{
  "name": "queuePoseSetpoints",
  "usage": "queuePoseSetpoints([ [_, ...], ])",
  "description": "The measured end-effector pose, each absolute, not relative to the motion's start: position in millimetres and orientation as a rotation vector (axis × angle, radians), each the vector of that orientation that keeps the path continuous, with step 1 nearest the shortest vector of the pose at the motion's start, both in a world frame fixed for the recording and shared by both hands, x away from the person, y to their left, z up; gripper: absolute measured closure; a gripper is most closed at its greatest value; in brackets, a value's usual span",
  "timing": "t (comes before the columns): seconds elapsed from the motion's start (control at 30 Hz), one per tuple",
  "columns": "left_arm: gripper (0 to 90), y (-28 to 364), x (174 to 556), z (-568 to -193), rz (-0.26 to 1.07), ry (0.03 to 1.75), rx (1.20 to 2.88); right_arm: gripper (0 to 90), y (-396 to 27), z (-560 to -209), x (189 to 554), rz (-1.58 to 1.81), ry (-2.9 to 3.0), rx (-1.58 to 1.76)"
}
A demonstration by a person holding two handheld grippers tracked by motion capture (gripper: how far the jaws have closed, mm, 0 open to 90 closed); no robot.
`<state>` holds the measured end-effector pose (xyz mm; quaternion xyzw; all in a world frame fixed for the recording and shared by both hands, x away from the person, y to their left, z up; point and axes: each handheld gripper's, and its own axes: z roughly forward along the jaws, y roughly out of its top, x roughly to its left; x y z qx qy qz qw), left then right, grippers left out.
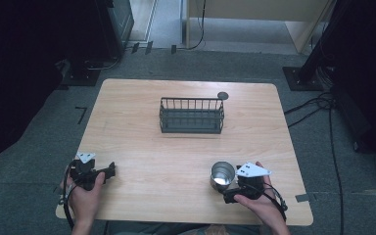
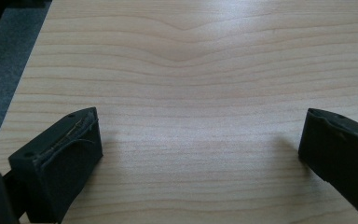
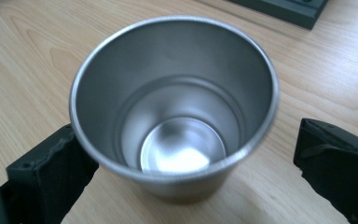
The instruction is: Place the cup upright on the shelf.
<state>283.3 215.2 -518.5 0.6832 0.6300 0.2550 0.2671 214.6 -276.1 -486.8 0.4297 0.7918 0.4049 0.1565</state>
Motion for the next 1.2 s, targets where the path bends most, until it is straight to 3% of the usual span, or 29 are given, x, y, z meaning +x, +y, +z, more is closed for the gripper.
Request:
queuePoseSetpoints([
  [0.53, 0.0, 215.1, 283.3, -518.5, 0.688, 1.701, 1.844, 17.7, -251.6, -488.4, 222.0, 1.082, 2.236, 1.214],
  [1.2, 0.0, 215.2, 283.3, -518.4, 0.688, 1.7, 1.844, 18.2, -250.0, -474.1, 236.4, 1.105, 2.179, 1.276],
])
